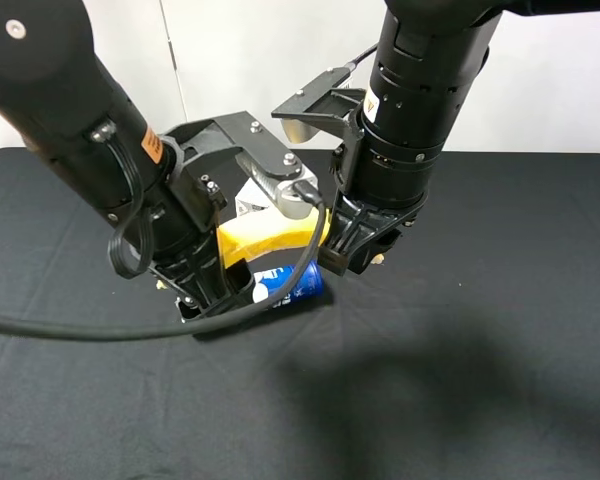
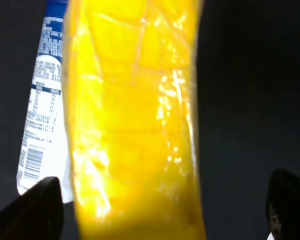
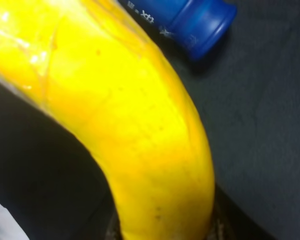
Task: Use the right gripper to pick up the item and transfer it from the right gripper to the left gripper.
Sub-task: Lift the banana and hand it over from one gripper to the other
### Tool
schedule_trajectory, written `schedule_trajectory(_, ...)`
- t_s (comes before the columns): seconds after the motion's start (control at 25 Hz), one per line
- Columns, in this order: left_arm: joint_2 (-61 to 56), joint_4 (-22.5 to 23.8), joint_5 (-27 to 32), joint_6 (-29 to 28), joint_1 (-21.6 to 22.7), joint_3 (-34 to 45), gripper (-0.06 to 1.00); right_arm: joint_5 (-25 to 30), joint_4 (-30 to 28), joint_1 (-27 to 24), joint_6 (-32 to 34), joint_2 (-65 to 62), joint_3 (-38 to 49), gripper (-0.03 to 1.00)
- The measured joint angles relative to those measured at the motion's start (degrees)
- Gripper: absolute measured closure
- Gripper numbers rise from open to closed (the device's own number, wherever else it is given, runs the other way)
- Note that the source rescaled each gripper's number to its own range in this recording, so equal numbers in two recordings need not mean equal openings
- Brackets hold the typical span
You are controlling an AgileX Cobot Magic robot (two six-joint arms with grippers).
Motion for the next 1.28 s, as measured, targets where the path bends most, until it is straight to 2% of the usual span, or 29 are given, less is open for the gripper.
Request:
schedule_trajectory(0.8, 0.0, 0.0, -0.22, 0.13, 0.0, -1.39, 0.26, 0.0, -7.2, 0.0, 3.64, 0.0, 0.0, 0.96)
schedule_trajectory(0.92, 0.0, 0.0, -0.22, 0.13, 0.0, -1.39, 0.4, 0.0, -7.23, 0.0, 3.64, 0.0, 0.0, 0.96)
schedule_trajectory(1.04, 0.0, 0.47, -0.22, 0.13, 0.0, -1.39, 0.7, 0.79, -7.4, 0.0, 3.47, 0.0, 0.0, 0.97)
schedule_trajectory(1.08, 0.0, 0.64, -0.22, 0.13, 0.0, -1.39, 0.86, 1.13, -7.41, 0.0, 3.47, 0.0, 0.0, 0.97)
schedule_trajectory(1.12, 0.0, 0.78, -0.22, 0.05, 0.0, -1.39, 0.94, 1.29, -7.42, 0.0, 3.47, 0.0, 0.0, 0.97)
schedule_trajectory(1.28, 0.0, 0.79, -0.27, -0.08, 0.0, -1.39, 0.94, 1.35, -7.42, 0.0, 3.47, 0.0, 0.0, 0.97)
